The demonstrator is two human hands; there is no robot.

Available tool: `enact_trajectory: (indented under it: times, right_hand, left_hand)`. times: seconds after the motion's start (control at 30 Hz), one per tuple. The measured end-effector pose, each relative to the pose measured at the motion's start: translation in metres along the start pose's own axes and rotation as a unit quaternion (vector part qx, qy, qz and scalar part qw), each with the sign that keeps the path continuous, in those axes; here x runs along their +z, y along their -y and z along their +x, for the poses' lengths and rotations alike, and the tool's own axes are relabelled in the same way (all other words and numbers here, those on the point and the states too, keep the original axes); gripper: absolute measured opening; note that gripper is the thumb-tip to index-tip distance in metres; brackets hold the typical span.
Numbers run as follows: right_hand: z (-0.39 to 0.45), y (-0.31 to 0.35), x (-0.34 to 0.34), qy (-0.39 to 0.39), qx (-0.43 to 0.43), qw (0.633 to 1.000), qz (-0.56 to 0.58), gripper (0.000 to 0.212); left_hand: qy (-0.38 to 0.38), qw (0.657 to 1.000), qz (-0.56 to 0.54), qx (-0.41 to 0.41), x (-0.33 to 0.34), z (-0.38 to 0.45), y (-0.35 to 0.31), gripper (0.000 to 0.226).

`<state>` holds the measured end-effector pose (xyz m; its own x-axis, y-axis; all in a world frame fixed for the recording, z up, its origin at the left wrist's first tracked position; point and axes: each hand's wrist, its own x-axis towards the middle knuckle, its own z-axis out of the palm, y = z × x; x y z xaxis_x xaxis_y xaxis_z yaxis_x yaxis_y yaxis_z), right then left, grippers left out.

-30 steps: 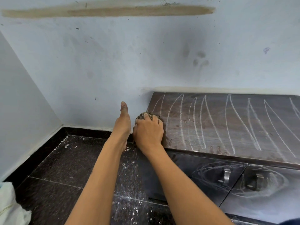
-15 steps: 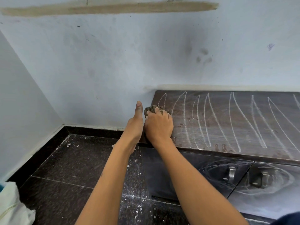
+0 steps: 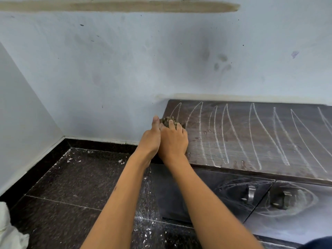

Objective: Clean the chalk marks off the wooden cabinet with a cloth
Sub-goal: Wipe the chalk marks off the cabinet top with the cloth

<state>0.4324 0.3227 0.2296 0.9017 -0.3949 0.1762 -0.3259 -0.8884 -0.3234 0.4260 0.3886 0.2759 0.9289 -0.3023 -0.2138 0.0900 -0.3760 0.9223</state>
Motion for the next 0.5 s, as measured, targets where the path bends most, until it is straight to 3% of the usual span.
enact_trajectory:
  times: [0.1,0.17,0.23,0.33,0.43,0.5]
  right_hand:
    - [-0.046,0.000,0.007,-0.108,0.017,0.994,-0.013,0.042]
    - [-0.055,-0.001,0.007,-0.128,0.019,0.992,-0.003,0.047]
    - [-0.036,-0.004,0.006,-0.069,-0.033,0.997,-0.010,0.051]
    - [0.002,-0.007,-0.006,0.009,-0.038,0.999,-0.020,0.046]
    - [0.000,-0.009,-0.004,-0.004,-0.024,1.000,0.012,0.043]
    - [-0.026,-0.007,0.003,-0.063,-0.013,0.998,0.006,0.042]
  left_hand:
    - [-0.009,1.000,0.029,-0.001,-0.001,0.007,0.006,0.054]
    - [-0.014,0.999,0.033,0.003,0.000,0.012,0.008,0.048]
    - [-0.012,1.000,0.023,0.009,0.001,0.011,0.008,0.041]
    - [-0.007,1.000,0.015,0.018,0.002,0.007,0.008,0.044]
    - [-0.009,1.000,0.020,0.018,0.000,0.005,0.009,0.047]
    - [-0.017,0.999,0.025,0.021,-0.001,0.006,0.009,0.049]
